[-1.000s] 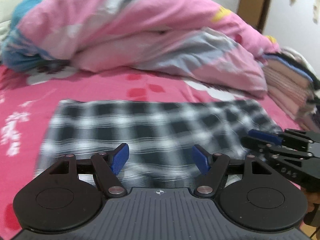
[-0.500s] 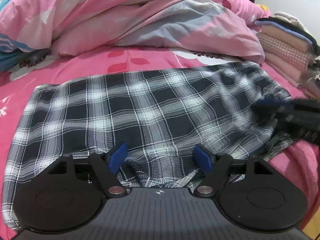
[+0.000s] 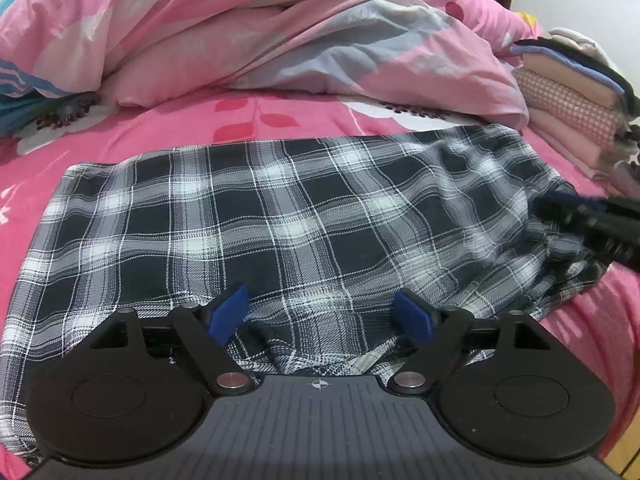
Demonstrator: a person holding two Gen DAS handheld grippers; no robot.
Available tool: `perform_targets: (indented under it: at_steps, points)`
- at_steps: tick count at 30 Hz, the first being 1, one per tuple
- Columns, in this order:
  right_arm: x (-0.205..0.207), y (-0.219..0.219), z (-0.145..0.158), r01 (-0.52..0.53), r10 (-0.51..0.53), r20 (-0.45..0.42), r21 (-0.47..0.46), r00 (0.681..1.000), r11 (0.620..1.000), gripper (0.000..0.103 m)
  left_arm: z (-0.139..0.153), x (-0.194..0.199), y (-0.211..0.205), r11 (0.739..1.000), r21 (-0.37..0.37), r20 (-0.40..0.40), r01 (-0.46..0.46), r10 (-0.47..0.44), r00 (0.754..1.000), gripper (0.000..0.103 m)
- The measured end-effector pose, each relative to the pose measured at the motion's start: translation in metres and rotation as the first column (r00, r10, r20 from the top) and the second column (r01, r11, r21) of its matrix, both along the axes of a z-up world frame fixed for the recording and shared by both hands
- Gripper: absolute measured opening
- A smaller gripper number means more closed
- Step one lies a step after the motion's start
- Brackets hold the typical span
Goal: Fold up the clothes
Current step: 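Position both open grippers along the plaid garment edge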
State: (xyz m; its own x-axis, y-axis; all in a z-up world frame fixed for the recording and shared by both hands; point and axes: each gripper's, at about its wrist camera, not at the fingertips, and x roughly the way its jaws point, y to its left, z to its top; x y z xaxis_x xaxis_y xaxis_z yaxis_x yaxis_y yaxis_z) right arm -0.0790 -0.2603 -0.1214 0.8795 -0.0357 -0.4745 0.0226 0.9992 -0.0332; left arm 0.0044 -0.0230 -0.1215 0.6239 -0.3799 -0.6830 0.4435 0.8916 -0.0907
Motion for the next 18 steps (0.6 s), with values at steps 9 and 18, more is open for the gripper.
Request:
perform_targets:
  at_steps: [9, 18]
  points:
    - [0.000, 0.000, -0.026, 0.005, -0.006, -0.011, -0.111, 1.000, 0.994, 0.021, -0.001, 0.002, 0.005, 0.999, -0.041, -0.016, 0.000, -0.001, 1.000, 0.087]
    - [-0.005, -0.001, 0.013, -0.034, 0.032, 0.062, 0.039, 0.998, 0.999, 0.021, 0.009, -0.002, 0.009, 0.998, -0.058, -0.007, -0.036, 0.035, 0.999, 0.088]
